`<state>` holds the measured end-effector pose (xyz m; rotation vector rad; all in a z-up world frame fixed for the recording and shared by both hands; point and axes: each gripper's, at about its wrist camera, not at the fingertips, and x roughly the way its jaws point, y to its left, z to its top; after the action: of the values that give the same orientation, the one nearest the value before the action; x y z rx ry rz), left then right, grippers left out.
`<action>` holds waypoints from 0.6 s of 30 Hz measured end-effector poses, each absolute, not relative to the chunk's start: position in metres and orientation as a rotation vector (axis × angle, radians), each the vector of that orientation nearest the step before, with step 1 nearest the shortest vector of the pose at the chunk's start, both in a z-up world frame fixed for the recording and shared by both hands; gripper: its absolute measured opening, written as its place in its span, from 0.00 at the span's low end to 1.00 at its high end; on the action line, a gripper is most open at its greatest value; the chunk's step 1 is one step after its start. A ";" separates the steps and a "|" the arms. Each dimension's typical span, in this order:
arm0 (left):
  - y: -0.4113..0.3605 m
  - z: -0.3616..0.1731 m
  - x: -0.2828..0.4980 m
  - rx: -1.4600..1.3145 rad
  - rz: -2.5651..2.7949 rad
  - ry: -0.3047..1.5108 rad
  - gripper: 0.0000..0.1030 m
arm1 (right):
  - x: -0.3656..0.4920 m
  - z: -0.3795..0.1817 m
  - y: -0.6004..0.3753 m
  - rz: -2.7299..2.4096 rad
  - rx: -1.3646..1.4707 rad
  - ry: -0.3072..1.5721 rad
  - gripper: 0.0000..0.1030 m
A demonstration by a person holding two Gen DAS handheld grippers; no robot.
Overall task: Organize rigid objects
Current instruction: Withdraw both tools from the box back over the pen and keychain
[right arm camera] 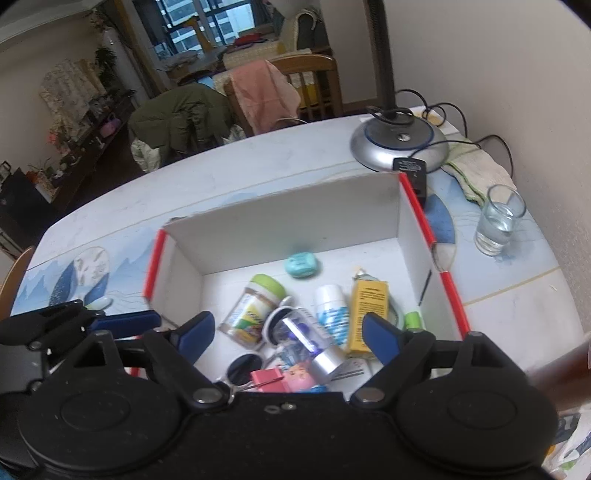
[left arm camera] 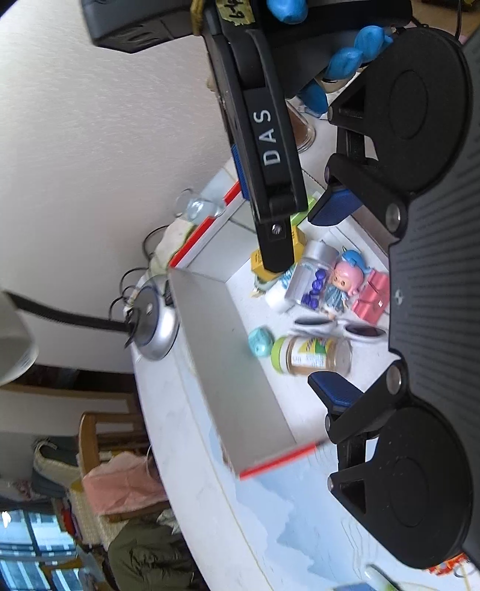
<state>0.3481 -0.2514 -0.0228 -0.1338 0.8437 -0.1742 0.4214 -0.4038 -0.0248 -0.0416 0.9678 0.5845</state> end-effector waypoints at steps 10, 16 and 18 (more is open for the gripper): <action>-0.190 -0.003 0.297 -0.183 -0.073 0.747 1.00 | 0.386 -0.011 -0.377 0.637 -0.055 0.940 0.93; -0.134 0.005 0.270 -0.167 0.017 0.698 1.00 | 0.356 -0.002 -0.349 0.673 -0.071 0.912 0.95; -0.115 0.006 0.262 -0.144 0.051 0.687 1.00 | 0.346 -0.001 -0.337 0.690 -0.071 0.906 0.97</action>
<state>0.2624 -0.1147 0.0063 -0.1442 0.6869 0.0506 0.3455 -0.3372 -0.0014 -0.0710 0.9059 0.6896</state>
